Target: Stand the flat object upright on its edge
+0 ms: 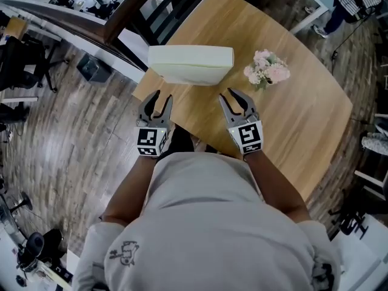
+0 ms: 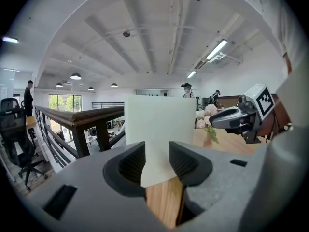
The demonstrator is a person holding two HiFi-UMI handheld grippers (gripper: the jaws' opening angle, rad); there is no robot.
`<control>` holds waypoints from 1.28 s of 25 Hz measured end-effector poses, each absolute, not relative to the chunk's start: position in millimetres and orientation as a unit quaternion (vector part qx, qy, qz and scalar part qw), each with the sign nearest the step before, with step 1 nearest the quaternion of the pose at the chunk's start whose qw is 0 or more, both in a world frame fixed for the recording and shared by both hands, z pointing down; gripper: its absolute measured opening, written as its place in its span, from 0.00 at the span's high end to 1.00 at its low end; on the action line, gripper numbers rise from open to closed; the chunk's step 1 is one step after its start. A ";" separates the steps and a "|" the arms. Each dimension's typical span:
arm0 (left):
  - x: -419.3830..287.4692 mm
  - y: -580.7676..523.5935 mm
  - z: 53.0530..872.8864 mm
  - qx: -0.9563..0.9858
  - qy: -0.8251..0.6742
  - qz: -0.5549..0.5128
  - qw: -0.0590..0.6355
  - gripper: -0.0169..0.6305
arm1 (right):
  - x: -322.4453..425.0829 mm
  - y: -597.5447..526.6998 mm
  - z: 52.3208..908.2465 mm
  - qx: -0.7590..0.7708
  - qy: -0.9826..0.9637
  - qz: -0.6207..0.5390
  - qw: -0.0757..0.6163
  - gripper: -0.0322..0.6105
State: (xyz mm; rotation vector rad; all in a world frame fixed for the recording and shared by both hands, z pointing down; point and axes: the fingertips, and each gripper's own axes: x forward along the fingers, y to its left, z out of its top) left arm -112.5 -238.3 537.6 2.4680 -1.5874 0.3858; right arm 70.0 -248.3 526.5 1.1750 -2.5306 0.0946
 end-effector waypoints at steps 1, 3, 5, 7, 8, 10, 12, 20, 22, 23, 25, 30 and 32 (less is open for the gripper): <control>-110.7 -232.8 534.6 0.831 -0.533 0.133 0.087 0.75 | 69.8 -242.7 519.9 0.408 -0.897 0.030 0.169 0.80; -107.0 -220.8 531.0 0.829 -0.535 0.142 0.086 0.81 | 72.1 -230.2 508.7 0.394 -0.905 0.025 0.160 0.88; -104.3 -208.4 525.1 0.824 -0.540 0.142 0.092 0.86 | 75.7 -218.3 499.2 0.381 -0.912 0.023 0.151 0.94; -101.9 -195.3 514.1 0.822 -0.546 0.133 0.093 0.92 | 79.4 -207.6 490.8 0.369 -0.918 0.022 0.144 0.94; -100.4 -188.4 507.4 0.821 -0.549 0.129 0.091 0.94 | 81.9 -202.4 487.1 0.364 -0.920 0.020 0.142 0.94; -96.5 -173.5 493.1 0.819 -0.555 0.118 0.086 0.96 | 87.5 -191.6 480.7 0.353 -0.925 0.016 0.138 0.94; -91.8 -157.1 479.9 0.817 -0.559 0.109 0.087 0.96 | 93.2 -179.6 476.8 0.341 -0.930 0.016 0.136 0.94; -68.0 -94.3 460.6 0.816 -0.560 0.103 0.096 0.96 | 106.7 -138.4 472.5 0.299 -0.944 0.019 0.140 0.94; -69.8 -86.2 461.2 0.815 -0.562 0.103 0.098 0.96 | 105.9 -133.3 469.2 0.294 -0.945 0.015 0.139 0.94; -72.0 -83.2 461.9 0.814 -0.564 0.102 0.099 0.96 | 104.6 -130.8 467.9 0.293 -0.946 0.012 0.138 0.94; -75.4 -75.6 462.8 0.811 -0.567 0.100 0.103 0.96 | 100.8 -122.2 464.4 0.287 -0.948 0.010 0.135 0.94; -75.0 -57.3 459.8 0.817 -0.560 0.093 0.103 0.96 | 93.9 -100.0 455.8 0.280 -0.951 0.007 0.133 0.94; -75.0 -50.8 461.4 0.825 -0.548 0.094 0.102 0.96 | 91.6 -93.0 453.0 0.284 -0.950 0.010 0.129 0.94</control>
